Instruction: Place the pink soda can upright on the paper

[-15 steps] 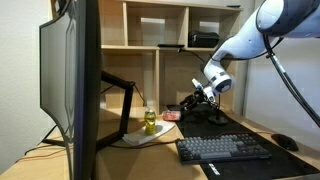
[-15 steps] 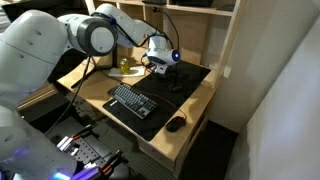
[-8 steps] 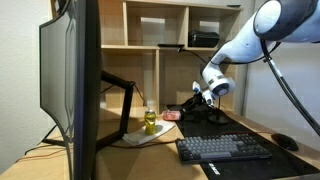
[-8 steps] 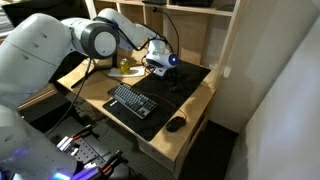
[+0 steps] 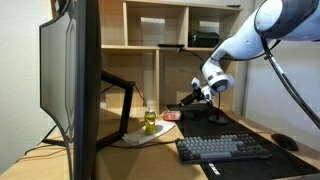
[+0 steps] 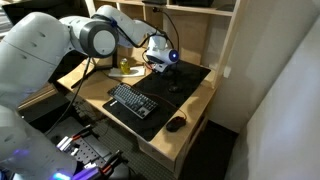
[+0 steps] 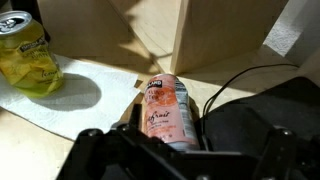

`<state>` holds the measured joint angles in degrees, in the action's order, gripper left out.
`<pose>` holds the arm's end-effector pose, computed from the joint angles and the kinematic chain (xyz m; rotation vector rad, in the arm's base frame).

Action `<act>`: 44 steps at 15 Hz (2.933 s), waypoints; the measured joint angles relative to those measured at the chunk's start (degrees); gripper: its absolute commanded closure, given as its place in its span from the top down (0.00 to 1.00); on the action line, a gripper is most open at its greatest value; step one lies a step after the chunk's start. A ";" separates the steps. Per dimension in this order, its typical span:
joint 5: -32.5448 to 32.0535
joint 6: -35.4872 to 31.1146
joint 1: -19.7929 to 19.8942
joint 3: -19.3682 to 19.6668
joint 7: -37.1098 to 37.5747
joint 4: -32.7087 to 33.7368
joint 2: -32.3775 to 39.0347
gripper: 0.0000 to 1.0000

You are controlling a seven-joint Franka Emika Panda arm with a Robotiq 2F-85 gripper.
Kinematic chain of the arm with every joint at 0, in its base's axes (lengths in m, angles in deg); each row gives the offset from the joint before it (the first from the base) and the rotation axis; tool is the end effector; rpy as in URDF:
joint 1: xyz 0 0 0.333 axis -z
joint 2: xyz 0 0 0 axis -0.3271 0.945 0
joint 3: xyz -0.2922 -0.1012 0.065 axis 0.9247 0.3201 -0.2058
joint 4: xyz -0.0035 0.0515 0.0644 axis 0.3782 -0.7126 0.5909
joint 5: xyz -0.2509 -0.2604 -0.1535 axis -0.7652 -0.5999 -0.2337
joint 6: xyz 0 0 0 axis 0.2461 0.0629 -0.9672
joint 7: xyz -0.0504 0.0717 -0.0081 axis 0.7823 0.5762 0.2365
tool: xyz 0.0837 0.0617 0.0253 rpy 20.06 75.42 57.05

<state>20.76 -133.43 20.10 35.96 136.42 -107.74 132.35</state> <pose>0.7526 0.0193 0.1738 -1.1762 1.8321 0.5636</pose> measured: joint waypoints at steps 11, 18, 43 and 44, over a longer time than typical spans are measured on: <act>-11.12 1.26 -0.20 0.77 11.50 -0.02 0.47 1.00; -18.26 0.64 -1.02 3.03 16.40 -2.88 -1.40 1.00; -18.97 -19.85 -4.58 -4.41 2.91 12.56 12.66 1.00; -18.98 -19.50 -4.35 -4.92 0.98 12.83 12.65 1.00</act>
<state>1.79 -152.94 15.75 31.04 137.39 -94.90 145.00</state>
